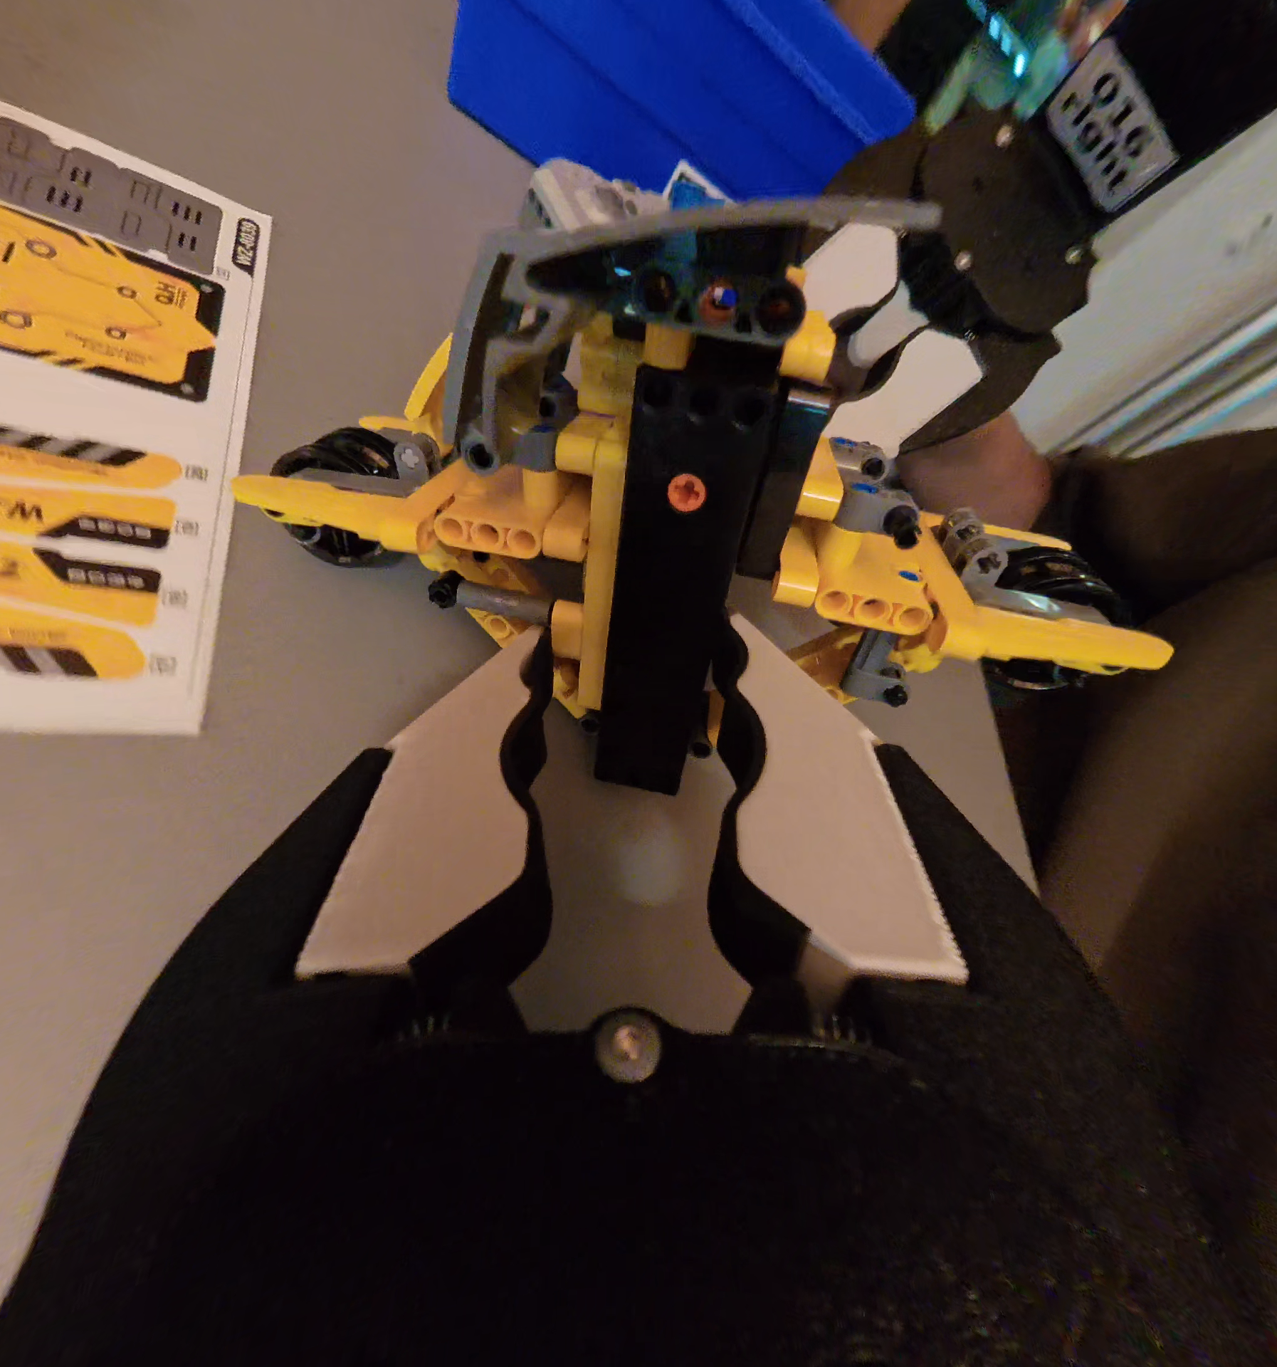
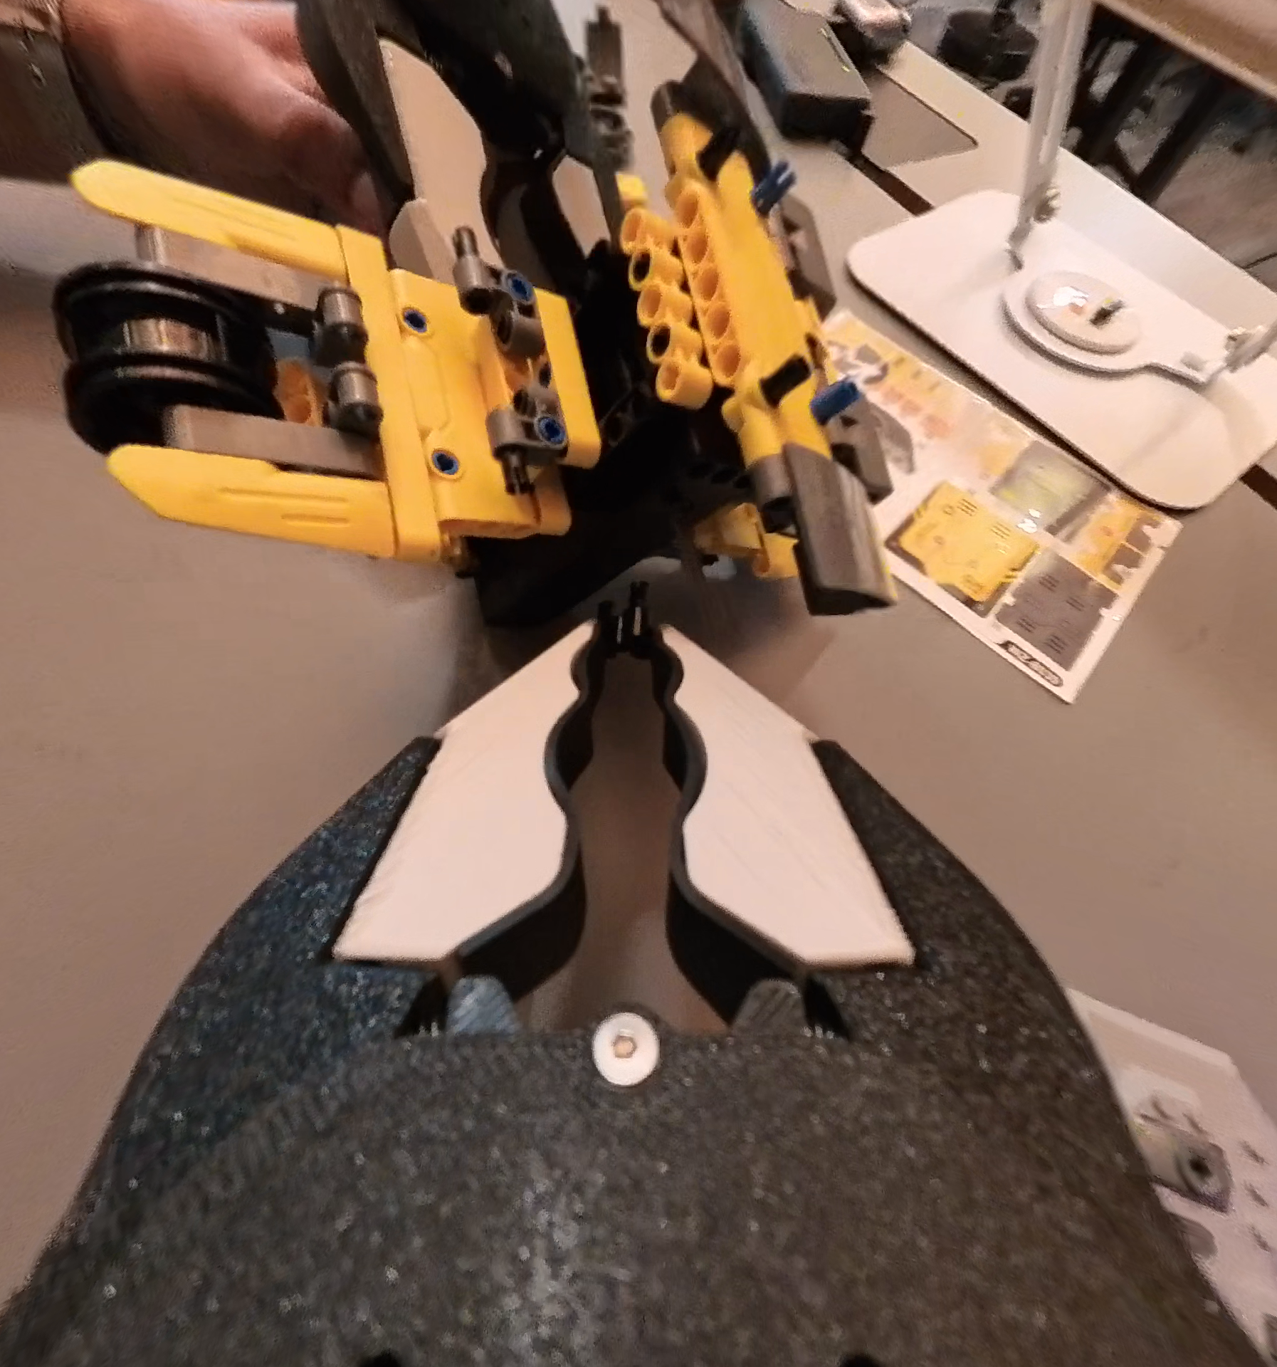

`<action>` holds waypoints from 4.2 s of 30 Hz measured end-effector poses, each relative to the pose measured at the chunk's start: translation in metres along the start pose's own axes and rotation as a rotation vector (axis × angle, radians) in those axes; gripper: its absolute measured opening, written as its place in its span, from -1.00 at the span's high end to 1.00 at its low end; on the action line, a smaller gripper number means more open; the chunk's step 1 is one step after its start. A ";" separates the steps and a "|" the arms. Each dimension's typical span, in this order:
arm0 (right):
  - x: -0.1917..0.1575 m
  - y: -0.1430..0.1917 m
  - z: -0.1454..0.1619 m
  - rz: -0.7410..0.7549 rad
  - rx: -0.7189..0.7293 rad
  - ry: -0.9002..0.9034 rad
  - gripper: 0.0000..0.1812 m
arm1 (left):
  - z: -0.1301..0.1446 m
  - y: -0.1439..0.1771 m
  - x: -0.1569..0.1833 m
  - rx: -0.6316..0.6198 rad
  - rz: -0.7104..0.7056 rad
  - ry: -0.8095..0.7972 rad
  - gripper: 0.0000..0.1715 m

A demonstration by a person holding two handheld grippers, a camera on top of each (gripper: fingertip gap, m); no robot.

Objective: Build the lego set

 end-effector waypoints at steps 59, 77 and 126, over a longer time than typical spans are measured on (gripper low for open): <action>-0.040 -0.023 0.012 -0.303 -0.088 -0.190 0.87 | 0.040 0.045 0.056 0.303 -0.532 -0.173 0.19; -0.013 -0.002 0.028 -0.112 -0.215 -0.089 0.88 | 0.020 0.040 0.027 0.038 -0.548 -0.208 0.63; -0.021 -0.033 -0.110 0.091 -0.973 0.769 0.83 | 0.039 0.051 0.028 0.292 -0.079 0.260 0.74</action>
Point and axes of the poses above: each gripper's, where its closed fingertips meet, y back along the fingers, z out of its underside, x = y × z across the jaws, the point moved 5 cm from there along y, back along the fingers, and after that the axes turned 7 degrees about y, right-handed, at the moved point
